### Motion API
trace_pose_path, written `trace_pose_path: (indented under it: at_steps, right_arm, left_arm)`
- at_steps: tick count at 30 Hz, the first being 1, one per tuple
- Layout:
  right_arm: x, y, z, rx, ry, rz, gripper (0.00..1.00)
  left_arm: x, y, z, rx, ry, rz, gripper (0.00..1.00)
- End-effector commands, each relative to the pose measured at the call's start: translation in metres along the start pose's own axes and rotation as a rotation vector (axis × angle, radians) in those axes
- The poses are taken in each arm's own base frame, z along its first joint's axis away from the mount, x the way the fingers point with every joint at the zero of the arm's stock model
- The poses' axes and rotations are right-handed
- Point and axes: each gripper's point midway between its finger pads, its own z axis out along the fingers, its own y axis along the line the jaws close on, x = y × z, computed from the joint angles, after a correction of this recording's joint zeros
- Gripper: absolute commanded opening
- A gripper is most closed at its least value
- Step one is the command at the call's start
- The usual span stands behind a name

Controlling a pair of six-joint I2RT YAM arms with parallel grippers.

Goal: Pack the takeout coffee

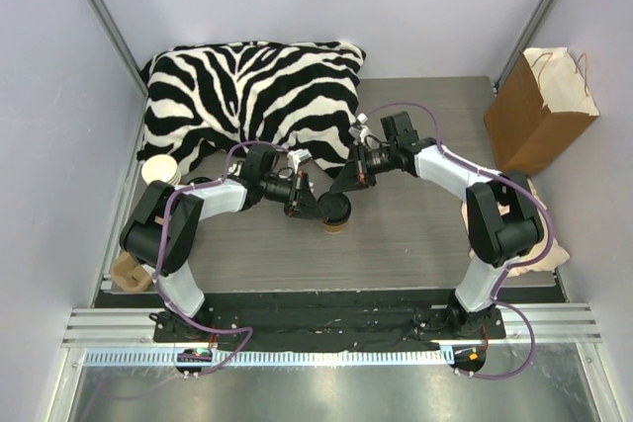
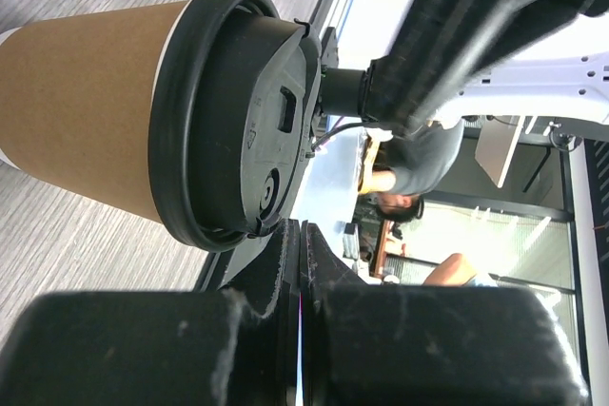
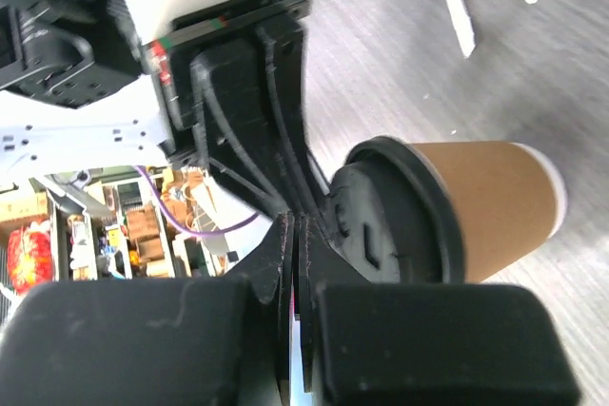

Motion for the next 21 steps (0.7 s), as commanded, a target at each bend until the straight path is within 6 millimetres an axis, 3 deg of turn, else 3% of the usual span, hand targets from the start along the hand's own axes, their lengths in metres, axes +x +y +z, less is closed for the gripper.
trace_pose_path:
  at_steps: [1, 6, 11, 14, 17, 21]
  right_arm:
    - [0.001, -0.024, 0.011, 0.054, 0.011, 0.040, 0.01]
    - [0.012, -0.070, 0.025, 0.143, 0.036, 0.113, 0.01]
    - [0.028, -0.085, 0.025, 0.191, 0.055, 0.173, 0.01]
    - [0.028, -0.076, 0.021, 0.174, 0.056, 0.154, 0.01]
    - [0.016, -0.054, 0.017, 0.126, 0.039, 0.098, 0.01]
    - [-0.001, -0.006, 0.006, 0.027, 0.014, 0.004, 0.01]
  left_arm:
    - [-0.009, 0.029, 0.001, -0.119, -0.061, -0.018, 0.00]
    - [-0.007, 0.035, 0.002, -0.128, -0.055, -0.034, 0.00]
    - [-0.004, 0.038, 0.002, -0.137, -0.048, -0.044, 0.00]
    - [-0.004, 0.037, 0.001, -0.135, -0.045, -0.039, 0.00]
    - [-0.005, 0.029, 0.000, -0.117, -0.044, -0.021, 0.00]
    - [-0.013, -0.002, -0.005, -0.052, -0.058, 0.032, 0.00]
